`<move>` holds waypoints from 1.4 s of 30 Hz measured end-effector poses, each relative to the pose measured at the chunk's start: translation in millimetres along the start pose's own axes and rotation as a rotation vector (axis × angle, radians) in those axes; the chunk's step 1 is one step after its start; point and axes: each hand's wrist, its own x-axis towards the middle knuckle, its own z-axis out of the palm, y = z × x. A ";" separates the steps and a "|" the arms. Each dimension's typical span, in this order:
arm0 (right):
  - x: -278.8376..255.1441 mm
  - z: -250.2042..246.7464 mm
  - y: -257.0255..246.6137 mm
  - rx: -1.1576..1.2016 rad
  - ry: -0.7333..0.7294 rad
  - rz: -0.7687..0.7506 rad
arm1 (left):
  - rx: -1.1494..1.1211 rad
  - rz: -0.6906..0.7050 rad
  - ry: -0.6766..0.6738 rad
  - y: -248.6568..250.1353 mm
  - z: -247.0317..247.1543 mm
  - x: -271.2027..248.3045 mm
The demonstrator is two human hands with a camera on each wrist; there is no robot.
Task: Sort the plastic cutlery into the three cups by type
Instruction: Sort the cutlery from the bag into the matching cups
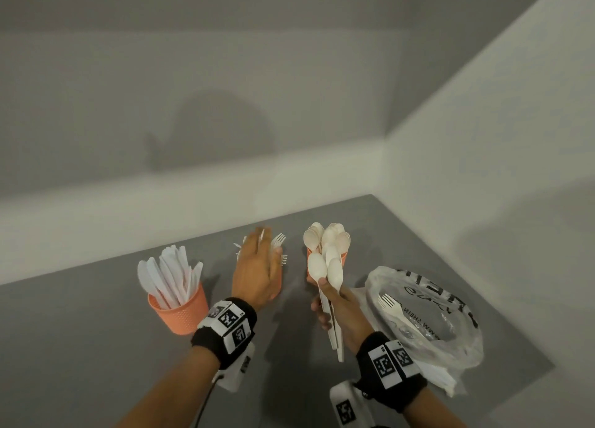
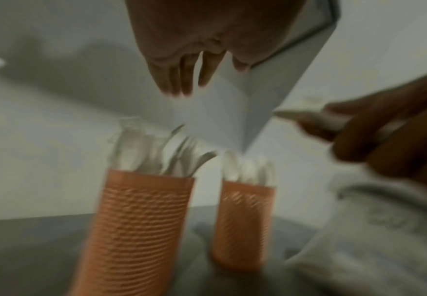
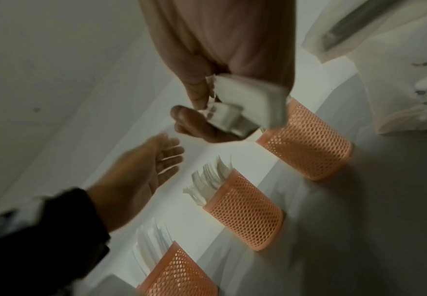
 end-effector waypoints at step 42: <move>-29.2 -13.6 3.7 -0.241 -0.383 0.130 | -1.068 -0.664 -0.473 48.6 22.1 -44.7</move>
